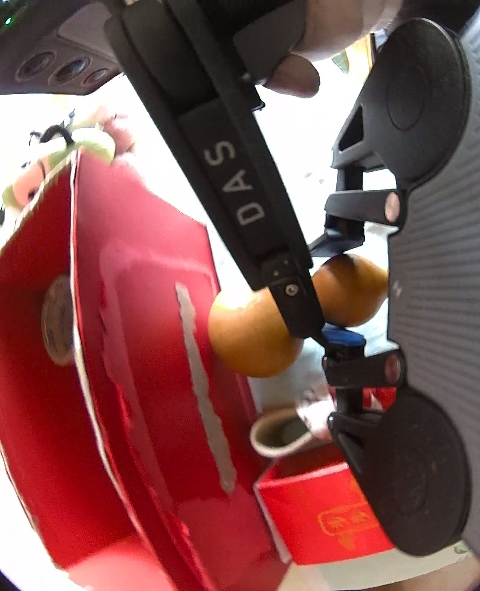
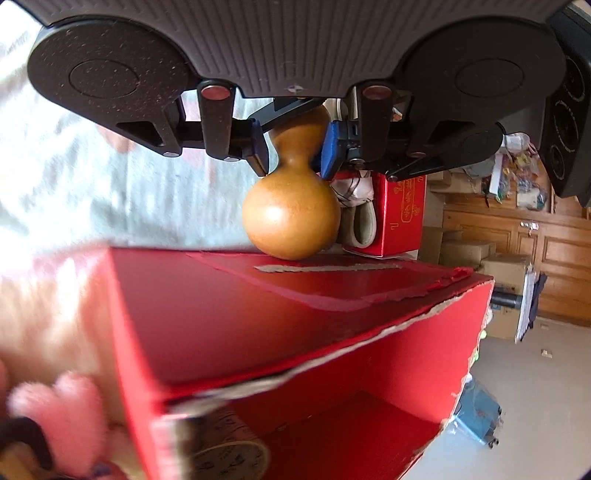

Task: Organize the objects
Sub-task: 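Lift the wooden gourd with the right gripper and carry it over the box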

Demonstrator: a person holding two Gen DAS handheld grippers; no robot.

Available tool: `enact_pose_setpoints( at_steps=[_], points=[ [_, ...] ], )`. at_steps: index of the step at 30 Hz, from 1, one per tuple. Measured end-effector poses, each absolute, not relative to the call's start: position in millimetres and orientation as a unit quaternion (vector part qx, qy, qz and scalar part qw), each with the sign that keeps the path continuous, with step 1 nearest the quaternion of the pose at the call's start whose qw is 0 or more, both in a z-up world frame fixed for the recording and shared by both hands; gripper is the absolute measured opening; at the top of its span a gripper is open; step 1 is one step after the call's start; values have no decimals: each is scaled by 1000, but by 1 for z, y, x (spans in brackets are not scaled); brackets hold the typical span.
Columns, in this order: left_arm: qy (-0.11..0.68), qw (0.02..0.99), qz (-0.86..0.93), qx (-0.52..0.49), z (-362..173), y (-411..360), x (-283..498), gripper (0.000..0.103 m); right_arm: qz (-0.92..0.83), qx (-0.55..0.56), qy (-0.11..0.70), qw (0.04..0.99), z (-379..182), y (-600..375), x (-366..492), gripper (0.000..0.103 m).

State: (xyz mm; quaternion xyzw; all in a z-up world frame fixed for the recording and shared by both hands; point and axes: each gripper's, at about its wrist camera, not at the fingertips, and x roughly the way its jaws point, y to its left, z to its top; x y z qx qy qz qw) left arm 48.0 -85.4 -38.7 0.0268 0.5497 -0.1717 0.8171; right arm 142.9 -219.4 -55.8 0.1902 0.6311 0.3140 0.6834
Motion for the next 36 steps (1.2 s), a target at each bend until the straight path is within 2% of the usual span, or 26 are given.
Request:
enact_pose_setpoints(
  at_steps=[12,21,28,36],
  points=[
    [527,807,-259,56,-20,-141,46,40,263,250,607,707,-42,-290,122,33],
    [482,808,-329,80,9,-174,31,40,221,288,564,742,-16,-341,103,32],
    [430,823,-361,88,47,-190,35,40,207,296,511,780,22,-353,95,32],
    [387,852,-347,64,79,-168,73,41,234,254,464,816,64,-320,122,32]
  ],
)
